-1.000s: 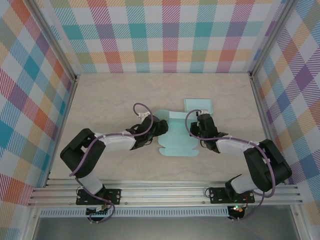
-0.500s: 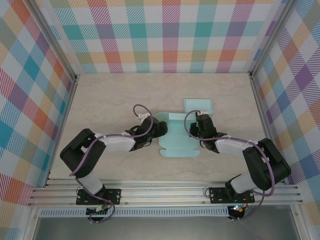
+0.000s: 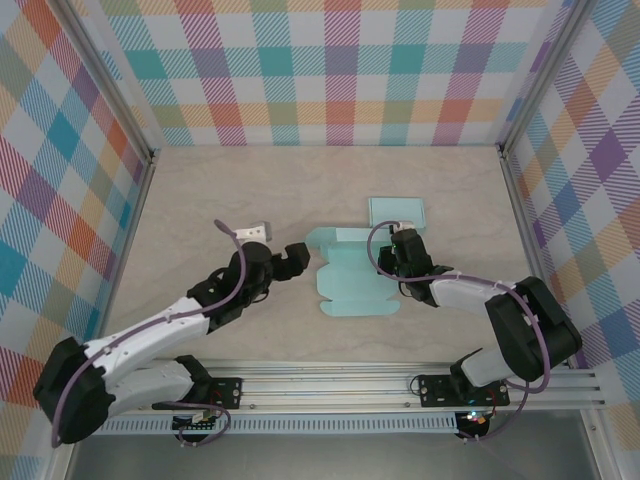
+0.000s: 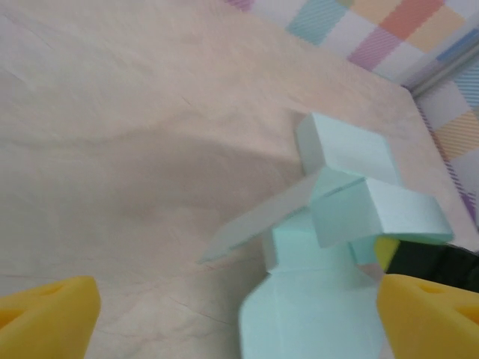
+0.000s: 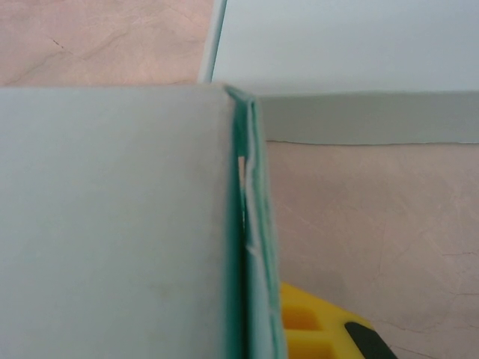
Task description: Fold the paper box
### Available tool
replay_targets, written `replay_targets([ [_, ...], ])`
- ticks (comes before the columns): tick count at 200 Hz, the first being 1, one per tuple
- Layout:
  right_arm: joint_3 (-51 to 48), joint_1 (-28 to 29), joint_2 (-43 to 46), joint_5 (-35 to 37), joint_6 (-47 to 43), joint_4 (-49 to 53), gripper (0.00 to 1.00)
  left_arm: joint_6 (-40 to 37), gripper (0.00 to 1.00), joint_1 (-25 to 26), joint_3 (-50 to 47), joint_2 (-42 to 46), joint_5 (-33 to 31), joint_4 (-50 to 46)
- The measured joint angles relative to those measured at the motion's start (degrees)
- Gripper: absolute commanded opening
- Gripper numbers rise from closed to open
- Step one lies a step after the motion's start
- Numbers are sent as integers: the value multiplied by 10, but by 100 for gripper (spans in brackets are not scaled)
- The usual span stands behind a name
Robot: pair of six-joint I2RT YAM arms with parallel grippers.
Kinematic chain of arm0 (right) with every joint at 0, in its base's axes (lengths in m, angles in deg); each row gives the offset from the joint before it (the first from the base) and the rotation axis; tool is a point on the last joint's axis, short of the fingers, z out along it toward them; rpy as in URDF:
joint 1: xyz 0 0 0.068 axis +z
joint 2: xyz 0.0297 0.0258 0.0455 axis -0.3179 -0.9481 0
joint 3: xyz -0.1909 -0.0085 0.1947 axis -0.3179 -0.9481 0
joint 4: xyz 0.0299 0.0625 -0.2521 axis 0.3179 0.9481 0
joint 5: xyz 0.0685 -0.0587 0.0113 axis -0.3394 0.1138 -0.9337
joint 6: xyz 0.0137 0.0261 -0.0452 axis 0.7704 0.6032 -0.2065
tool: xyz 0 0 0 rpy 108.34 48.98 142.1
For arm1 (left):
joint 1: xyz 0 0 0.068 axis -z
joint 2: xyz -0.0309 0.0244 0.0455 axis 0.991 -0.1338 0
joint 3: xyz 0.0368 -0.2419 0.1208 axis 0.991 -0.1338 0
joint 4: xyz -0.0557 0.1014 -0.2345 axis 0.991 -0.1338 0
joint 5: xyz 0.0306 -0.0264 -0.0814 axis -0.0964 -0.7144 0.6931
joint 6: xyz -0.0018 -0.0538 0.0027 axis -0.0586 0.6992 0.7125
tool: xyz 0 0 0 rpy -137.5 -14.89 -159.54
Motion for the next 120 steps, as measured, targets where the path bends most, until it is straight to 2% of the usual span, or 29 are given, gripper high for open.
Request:
replay_targets([
  [19,0,0,8,-2,0,1,0,-25,99,-17,24,12,-51,-43],
  [41,0,0,18,-4,0,4,0,-49,98,-70,42,-3,-72,-52],
  [62,0,0,25,-4,0,8,0,-66,94,-121,55,-46,-67,-46],
  [76,0,0,26,-5,-1,11,0,-78,88,-140,63,-87,-57,-36],
  [95,0,1,26,-8,-1,15,0,-98,81,-148,76,-139,-38,-21],
  [120,0,1,26,-9,-1,17,0,-119,79,-148,92,-198,-1,7],
])
